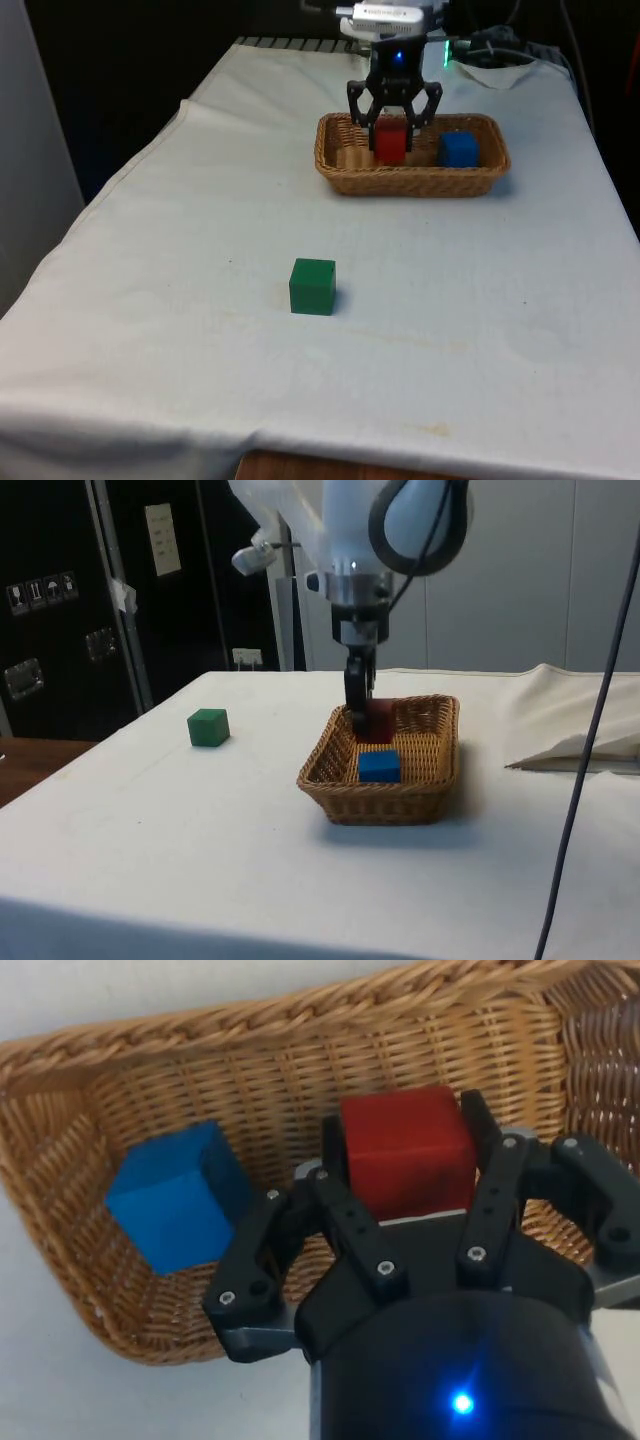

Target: Pick up exactly two blocks and place them into the basket.

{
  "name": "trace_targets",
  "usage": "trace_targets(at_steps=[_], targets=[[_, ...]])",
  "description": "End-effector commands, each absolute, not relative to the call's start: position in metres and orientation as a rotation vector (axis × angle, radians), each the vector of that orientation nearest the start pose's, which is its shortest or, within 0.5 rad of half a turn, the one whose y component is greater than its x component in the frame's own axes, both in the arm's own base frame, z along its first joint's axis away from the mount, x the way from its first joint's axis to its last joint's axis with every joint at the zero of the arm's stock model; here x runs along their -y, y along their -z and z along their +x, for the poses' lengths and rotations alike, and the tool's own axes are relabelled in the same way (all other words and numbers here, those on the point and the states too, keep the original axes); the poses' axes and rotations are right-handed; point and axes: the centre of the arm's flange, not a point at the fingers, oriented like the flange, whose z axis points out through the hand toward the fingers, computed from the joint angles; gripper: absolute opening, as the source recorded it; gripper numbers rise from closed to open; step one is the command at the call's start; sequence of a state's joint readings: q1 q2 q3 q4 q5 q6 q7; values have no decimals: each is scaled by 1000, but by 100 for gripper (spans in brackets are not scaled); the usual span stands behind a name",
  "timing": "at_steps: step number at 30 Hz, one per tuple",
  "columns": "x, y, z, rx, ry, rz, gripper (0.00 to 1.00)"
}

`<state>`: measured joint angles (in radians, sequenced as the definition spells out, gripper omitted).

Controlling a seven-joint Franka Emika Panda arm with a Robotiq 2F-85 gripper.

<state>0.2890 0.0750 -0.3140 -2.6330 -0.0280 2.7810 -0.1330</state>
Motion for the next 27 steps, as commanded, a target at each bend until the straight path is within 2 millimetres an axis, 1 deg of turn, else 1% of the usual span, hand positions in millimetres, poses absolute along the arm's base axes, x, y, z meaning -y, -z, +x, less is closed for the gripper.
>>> trace_targets(at_steps=[1,2,4,5,7,8,9,13,14,15,16,18,23,24,25,27], targets=[[10,-224,435,226,127,-3169,4],[10,-218,434,232,125,-3172,4],[9,-212,434,238,122,-3176,4],[12,-212,434,233,111,-3183,4],[8,-205,433,244,119,-3180,4],[8,-204,434,243,119,-3181,6],[7,-202,433,246,117,-3182,11],[6,-198,433,251,113,-3184,48],[9,-197,434,252,103,-3193,58],[6,-198,434,251,112,-3184,73],[6,-198,434,251,112,-3184,78],[6,-197,433,253,110,-3184,99],[5,-196,433,253,107,-3184,100],[9,-196,434,254,97,-3194,100],[6,-196,433,253,107,-3185,100],[7,-202,435,241,111,-3187,100]])
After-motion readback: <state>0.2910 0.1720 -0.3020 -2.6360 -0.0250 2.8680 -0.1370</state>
